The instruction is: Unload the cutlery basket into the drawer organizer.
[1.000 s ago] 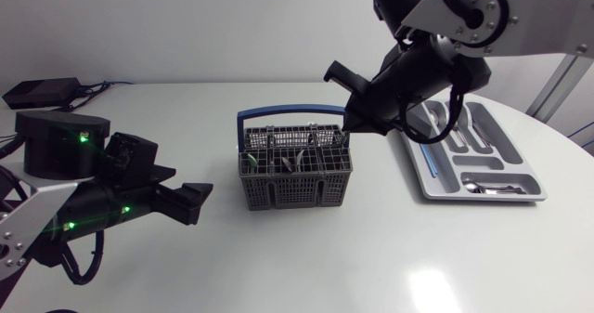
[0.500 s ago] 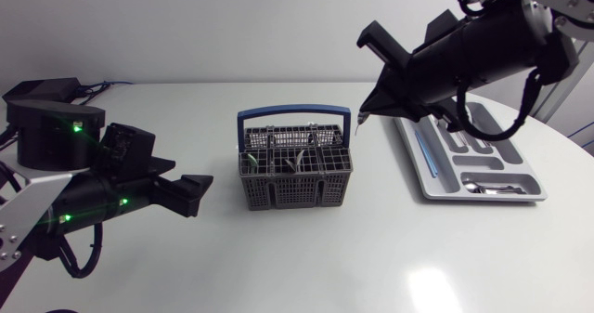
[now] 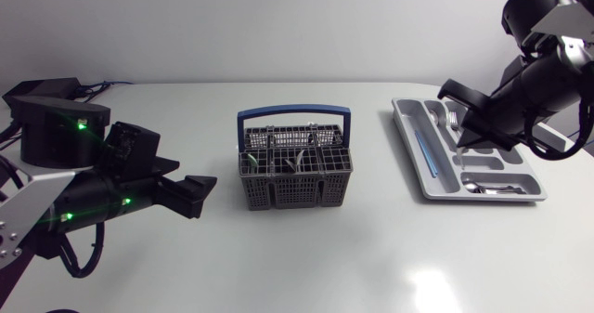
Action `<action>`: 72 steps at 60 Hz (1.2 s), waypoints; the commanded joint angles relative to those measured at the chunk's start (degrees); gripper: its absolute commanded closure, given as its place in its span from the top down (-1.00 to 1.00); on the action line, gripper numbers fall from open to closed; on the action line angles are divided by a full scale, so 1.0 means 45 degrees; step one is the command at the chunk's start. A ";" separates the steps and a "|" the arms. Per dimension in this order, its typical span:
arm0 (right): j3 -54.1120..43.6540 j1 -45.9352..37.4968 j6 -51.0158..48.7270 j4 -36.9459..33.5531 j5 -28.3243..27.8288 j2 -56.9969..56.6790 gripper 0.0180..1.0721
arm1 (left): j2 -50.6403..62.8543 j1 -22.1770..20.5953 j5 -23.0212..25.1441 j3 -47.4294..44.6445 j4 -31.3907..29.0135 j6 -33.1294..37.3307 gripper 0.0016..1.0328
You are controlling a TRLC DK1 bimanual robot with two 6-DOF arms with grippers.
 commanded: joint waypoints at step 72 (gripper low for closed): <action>-0.0695 -0.3477 -0.3282 0.3506 -0.0121 0.3946 0.90 | 0.0570 -0.0905 -0.0120 0.1063 -0.0642 0.0664 0.92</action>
